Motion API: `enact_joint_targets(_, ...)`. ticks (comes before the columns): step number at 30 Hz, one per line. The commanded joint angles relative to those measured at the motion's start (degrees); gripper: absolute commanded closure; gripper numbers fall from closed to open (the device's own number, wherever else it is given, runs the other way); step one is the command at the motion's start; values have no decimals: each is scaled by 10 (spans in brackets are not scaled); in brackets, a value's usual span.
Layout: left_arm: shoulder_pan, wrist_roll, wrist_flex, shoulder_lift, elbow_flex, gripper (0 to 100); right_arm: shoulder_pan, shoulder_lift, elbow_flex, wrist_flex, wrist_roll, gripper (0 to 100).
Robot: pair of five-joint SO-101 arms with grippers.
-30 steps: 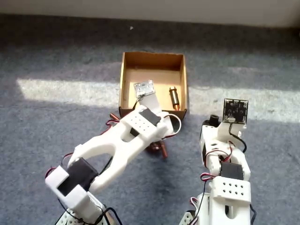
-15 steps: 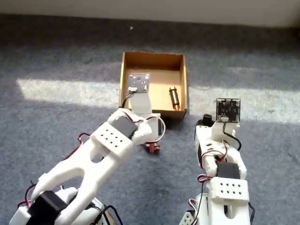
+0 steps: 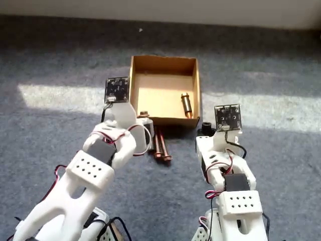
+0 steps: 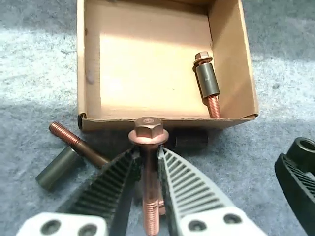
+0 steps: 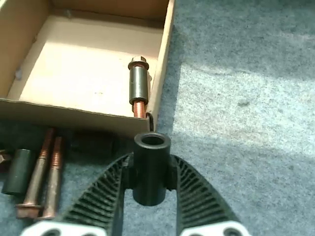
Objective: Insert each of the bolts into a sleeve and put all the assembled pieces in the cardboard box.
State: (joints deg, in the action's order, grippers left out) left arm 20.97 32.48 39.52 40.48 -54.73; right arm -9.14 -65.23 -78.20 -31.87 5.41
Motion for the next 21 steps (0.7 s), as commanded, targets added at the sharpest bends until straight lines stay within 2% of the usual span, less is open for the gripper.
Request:
enact_joint_targets(1,-7,-2,-89,115,-67,995,-8,-12,6,15,-6,992)
enact_joint_targets(4,-7,-3,-113,182,-110,995,-8,-13,6,15,-13,992)
enact_joint_targets(8,-7,-4,-117,251,-144,995,-8,-13,8,15,-63,992)
enact_joint_targets(16,-7,-4,-118,335,-185,995,-7,-18,11,14,-66,993)
enact_joint_targets(21,-6,-5,-118,381,-209,995,-8,-125,7,-32,-66,993)
